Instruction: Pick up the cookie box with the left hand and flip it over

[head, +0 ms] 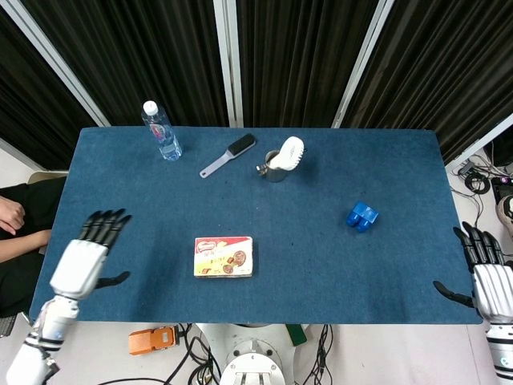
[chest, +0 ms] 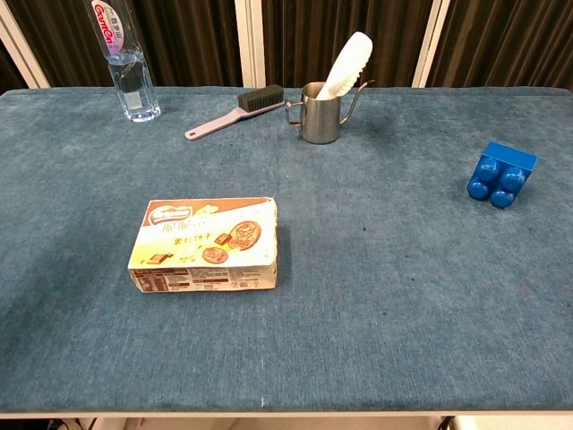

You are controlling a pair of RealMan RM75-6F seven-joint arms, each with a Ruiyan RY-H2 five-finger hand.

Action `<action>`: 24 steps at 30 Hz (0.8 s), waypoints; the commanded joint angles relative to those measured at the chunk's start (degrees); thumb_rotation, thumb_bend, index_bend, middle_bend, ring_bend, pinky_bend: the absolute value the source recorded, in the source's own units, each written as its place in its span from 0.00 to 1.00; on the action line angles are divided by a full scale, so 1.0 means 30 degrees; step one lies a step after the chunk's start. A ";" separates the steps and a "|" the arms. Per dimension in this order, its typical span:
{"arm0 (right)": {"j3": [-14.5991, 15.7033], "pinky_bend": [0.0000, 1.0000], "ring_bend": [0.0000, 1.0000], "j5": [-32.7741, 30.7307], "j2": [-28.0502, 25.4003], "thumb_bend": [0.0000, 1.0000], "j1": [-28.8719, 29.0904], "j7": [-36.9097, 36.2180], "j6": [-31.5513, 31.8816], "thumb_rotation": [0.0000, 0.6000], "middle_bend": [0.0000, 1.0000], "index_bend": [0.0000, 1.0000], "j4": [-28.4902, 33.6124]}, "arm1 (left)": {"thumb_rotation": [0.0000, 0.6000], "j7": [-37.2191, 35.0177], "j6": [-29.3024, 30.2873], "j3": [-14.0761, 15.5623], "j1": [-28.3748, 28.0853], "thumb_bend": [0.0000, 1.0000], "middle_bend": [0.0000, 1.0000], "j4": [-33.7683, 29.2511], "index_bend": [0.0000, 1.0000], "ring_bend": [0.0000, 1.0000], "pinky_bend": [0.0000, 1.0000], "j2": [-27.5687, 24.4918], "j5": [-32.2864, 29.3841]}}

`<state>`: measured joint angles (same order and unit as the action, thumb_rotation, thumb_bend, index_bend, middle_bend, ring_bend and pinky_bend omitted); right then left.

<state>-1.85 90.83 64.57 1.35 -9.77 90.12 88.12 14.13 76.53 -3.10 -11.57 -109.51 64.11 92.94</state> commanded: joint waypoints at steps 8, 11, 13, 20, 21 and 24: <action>0.0194 0.00 0.00 0.0171 0.0009 0.22 -0.0261 -0.0828 0.0267 1.00 0.04 0.00 -0.0677 | 1.00 1.2098 -0.5732 -0.2082 -0.5445 0.00 0.04 -0.4508 0.08 0.00 0.00 0.3125 -0.7664; 0.0170 0.00 0.00 0.0084 0.0025 0.22 -0.0295 -0.0865 0.0264 1.00 0.04 0.00 -0.0752 | 1.00 1.6125 -0.5008 -0.2358 -0.7086 0.00 0.04 -0.4843 0.08 0.00 0.00 0.5010 -1.2155; 0.0170 0.00 0.00 0.0051 0.0017 0.22 -0.0308 -0.0887 0.0241 1.00 0.04 0.00 -0.0765 | 1.00 1.7598 -0.4336 -0.2684 -0.8166 0.00 0.04 -0.4854 0.08 0.00 0.00 0.6196 -1.4873; 0.0146 0.00 0.00 -0.0102 -0.0099 0.22 -0.0417 -0.0903 0.0266 1.00 0.04 0.00 -0.0707 | 1.00 2.0208 -0.0883 -0.4124 -1.1676 0.00 0.04 -0.3331 0.07 0.00 0.00 1.0030 -2.2121; 0.0140 0.00 0.00 -0.0130 -0.0099 0.22 -0.0428 -0.0932 0.0256 1.00 0.04 0.00 -0.0711 | 1.00 2.0449 -0.0436 -0.4254 -1.2116 0.00 0.04 -0.3021 0.07 0.00 0.00 1.0480 -2.2787; 0.0140 0.00 0.00 -0.0171 -0.0071 0.22 -0.0444 -0.0941 0.0218 1.00 0.04 0.00 -0.0726 | 1.00 2.0635 0.0263 -0.4713 -1.2975 0.00 0.04 -0.2434 0.06 0.00 0.00 1.1351 -2.4137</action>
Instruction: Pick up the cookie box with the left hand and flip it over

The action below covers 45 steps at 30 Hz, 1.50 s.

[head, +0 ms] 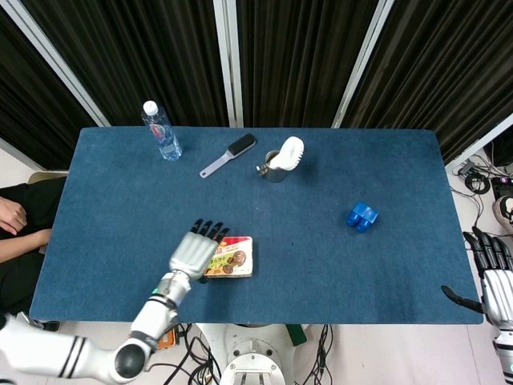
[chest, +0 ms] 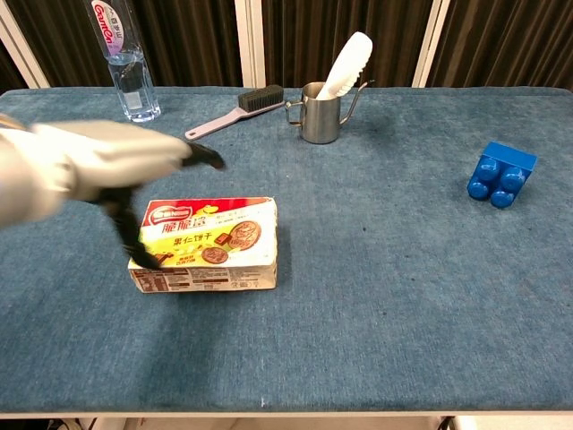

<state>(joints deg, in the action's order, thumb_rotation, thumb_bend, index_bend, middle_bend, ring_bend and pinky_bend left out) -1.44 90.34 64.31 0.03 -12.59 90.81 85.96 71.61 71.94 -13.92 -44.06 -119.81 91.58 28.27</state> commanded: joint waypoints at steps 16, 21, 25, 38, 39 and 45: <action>-0.0095 0.00 0.00 -0.0321 -0.0063 0.22 -0.0084 -0.0013 -0.0181 1.00 0.04 0.00 0.0133 | 1.00 0.1760 0.3395 -0.2441 -0.5479 0.00 0.09 0.4354 0.06 0.06 0.04 0.4850 -0.6539; -0.0113 0.00 0.00 -0.0367 -0.0059 0.22 -0.0089 -0.0034 -0.0241 1.00 0.04 0.00 0.0104 | 1.00 0.1911 0.3494 -0.2780 -0.6147 0.00 0.09 0.4928 0.06 0.07 0.04 0.5294 -0.7535; -0.0126 0.00 0.00 -0.0397 -0.0082 0.22 -0.0081 0.0010 -0.0300 1.00 0.04 0.00 0.0143 | 1.00 0.2040 0.3682 -0.3077 -0.6640 0.00 0.09 0.5156 0.06 0.07 0.04 0.5588 -0.8096; -0.0094 0.00 0.00 -0.0360 -0.0047 0.22 -0.0177 -0.0031 -0.0258 1.00 0.04 0.00 0.0116 | 1.00 0.2471 0.4950 -0.2716 -0.8120 0.00 0.21 0.7408 0.20 0.18 0.12 0.7198 -0.7836; -0.0094 0.00 0.00 -0.0354 -0.0055 0.22 -0.0190 -0.0031 -0.0237 1.00 0.04 0.00 0.0112 | 1.00 0.2641 0.5132 -0.2632 -0.8225 0.00 0.21 0.7607 0.22 0.18 0.12 0.7334 -0.7802; -0.0088 0.00 0.00 -0.0391 -0.0075 0.22 -0.0272 -0.0155 -0.0186 1.00 0.04 0.00 0.0025 | 1.00 0.2181 0.5427 -0.1981 -0.8031 0.07 0.35 0.7717 0.34 0.33 0.27 0.7350 -0.6283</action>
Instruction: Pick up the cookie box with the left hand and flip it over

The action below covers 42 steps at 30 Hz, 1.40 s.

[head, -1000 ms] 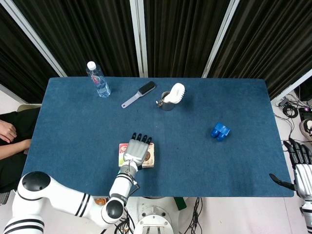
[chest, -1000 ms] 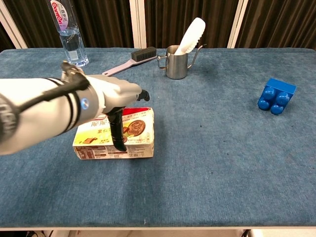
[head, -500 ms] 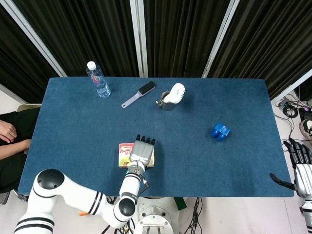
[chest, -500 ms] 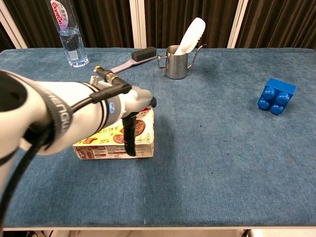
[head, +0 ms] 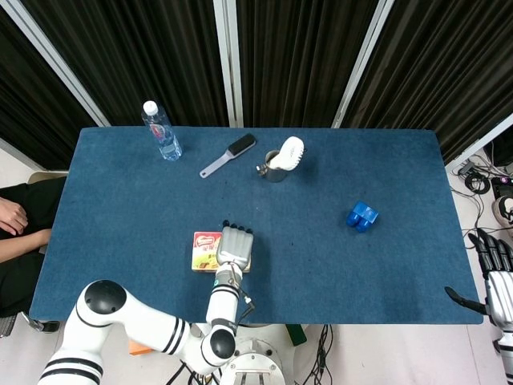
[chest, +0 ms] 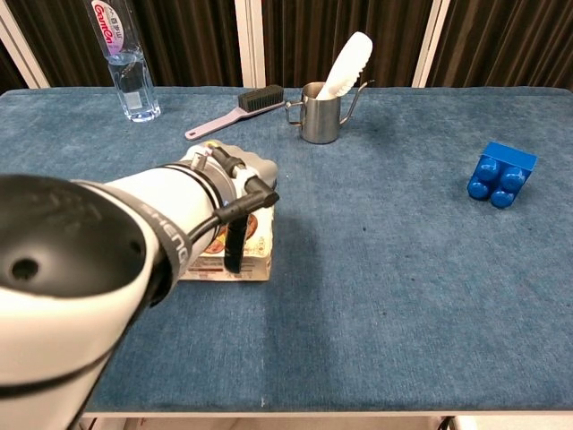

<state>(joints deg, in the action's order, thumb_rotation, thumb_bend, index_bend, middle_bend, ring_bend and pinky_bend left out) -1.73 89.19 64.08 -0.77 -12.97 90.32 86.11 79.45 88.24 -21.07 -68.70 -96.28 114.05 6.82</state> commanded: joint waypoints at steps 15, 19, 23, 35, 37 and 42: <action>-0.0013 0.00 0.00 0.0069 0.0094 0.22 0.0056 -0.0238 -0.0121 1.00 0.04 0.00 -0.0210 | 1.00 -1.2829 -0.7535 0.0368 0.5141 0.10 0.39 -0.5134 0.35 0.34 0.31 -0.7195 0.8870; -0.0055 0.00 0.00 -0.0017 0.0188 0.22 0.0142 0.0028 -0.0290 1.00 0.04 0.00 -0.0179 | 1.00 -1.9158 -1.0332 0.0153 0.6934 0.10 0.39 -0.3866 0.35 0.30 0.19 -0.7973 1.2902; -0.0093 0.00 0.00 -0.0115 0.0133 0.22 0.0140 0.0253 -0.0325 1.00 0.04 0.00 -0.0049 | 1.00 -2.4668 -1.1390 0.0194 0.8242 0.10 0.38 -0.2084 0.35 0.28 0.13 -0.7575 1.6353; -0.0081 0.00 0.00 -0.0225 0.0041 0.22 0.0073 0.0817 -0.0349 1.00 0.04 0.00 0.0384 | 1.00 -3.4135 -1.0629 0.2105 0.9225 0.06 0.36 0.4867 0.34 0.23 0.02 -0.5228 2.3568; -0.0085 0.00 0.00 -0.0266 0.0030 0.22 0.0042 0.0896 -0.0331 1.00 0.04 0.00 0.0462 | 1.00 -3.4701 -1.0580 0.2321 0.9198 0.05 0.36 0.5677 0.34 0.23 0.01 -0.4958 2.3853; -0.0065 0.00 0.00 -0.0297 0.0003 0.22 0.0017 0.1176 -0.0366 1.00 0.04 0.00 0.0677 | 1.00 -3.5632 -1.0315 0.2564 0.9123 0.04 0.36 0.7340 0.34 0.23 0.01 -0.4342 2.4223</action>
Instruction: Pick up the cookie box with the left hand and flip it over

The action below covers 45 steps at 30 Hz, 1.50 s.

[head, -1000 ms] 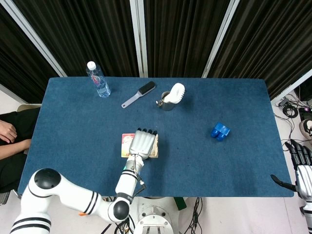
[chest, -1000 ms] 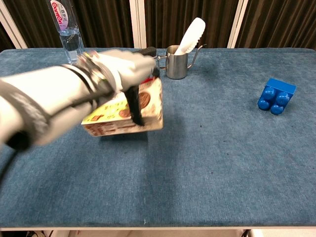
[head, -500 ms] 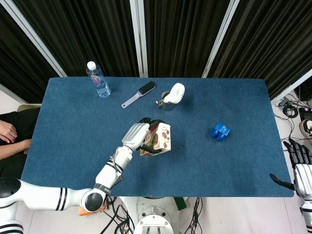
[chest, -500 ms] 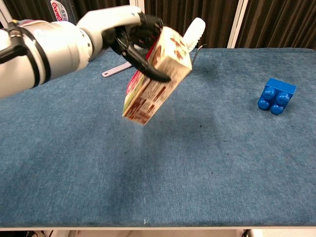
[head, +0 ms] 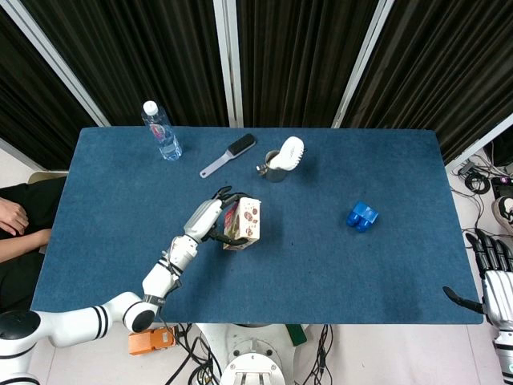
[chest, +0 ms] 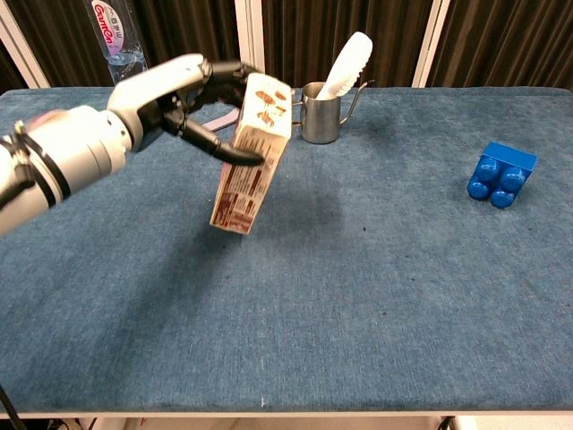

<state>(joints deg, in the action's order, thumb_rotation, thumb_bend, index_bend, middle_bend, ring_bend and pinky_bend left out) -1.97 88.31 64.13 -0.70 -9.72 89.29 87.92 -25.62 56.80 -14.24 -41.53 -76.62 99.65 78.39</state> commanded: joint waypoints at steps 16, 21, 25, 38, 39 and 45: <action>0.0006 0.00 0.00 0.0036 -0.0072 0.22 -0.0016 0.0616 -0.0021 1.00 0.04 0.00 0.0591 | 1.00 -0.1422 -0.0103 0.0715 0.0078 0.00 0.28 0.1735 0.21 0.18 0.01 -0.0017 0.0315; 0.0040 0.00 0.00 0.0112 -0.0062 0.22 -0.0053 0.0584 0.0040 1.00 0.04 0.00 0.0608 | 1.00 -0.1257 0.0099 0.0650 0.0262 0.00 0.25 0.1757 0.17 0.14 0.01 -0.0302 0.0074; 0.0057 0.00 0.00 0.0177 -0.0068 0.22 -0.0085 0.0551 0.0110 1.00 0.04 0.00 0.0590 | 1.00 -0.1029 0.0112 0.0820 0.0369 0.00 0.20 0.1673 0.12 0.09 0.00 -0.0662 0.0123; 0.0103 0.00 0.00 0.0338 0.0024 0.22 -0.0092 0.0317 0.0165 1.00 0.04 0.00 0.0392 | 1.00 0.1023 -0.0571 0.1480 0.0431 0.00 0.00 -0.0030 0.00 0.00 0.00 -0.2472 0.0103; 0.0106 0.00 0.00 0.0344 0.0026 0.22 -0.0094 0.0272 0.0167 1.00 0.04 0.00 0.0360 | 1.00 0.1292 -0.0659 0.1513 0.0433 0.00 0.00 -0.0332 0.00 0.00 0.00 -0.2708 0.0044; 0.0101 0.00 0.00 0.0402 0.0100 0.22 -0.0001 0.0105 0.0061 1.00 0.04 0.00 0.0162 | 0.93 0.5109 -0.0450 0.1183 0.0412 0.00 0.00 -0.2901 0.00 0.00 0.00 -0.4373 -0.0886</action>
<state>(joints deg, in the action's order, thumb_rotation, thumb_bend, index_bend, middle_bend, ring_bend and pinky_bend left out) -1.67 89.51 64.44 -0.70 -9.42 89.48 88.37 -15.64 54.88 -10.13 -40.32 -81.53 88.98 77.36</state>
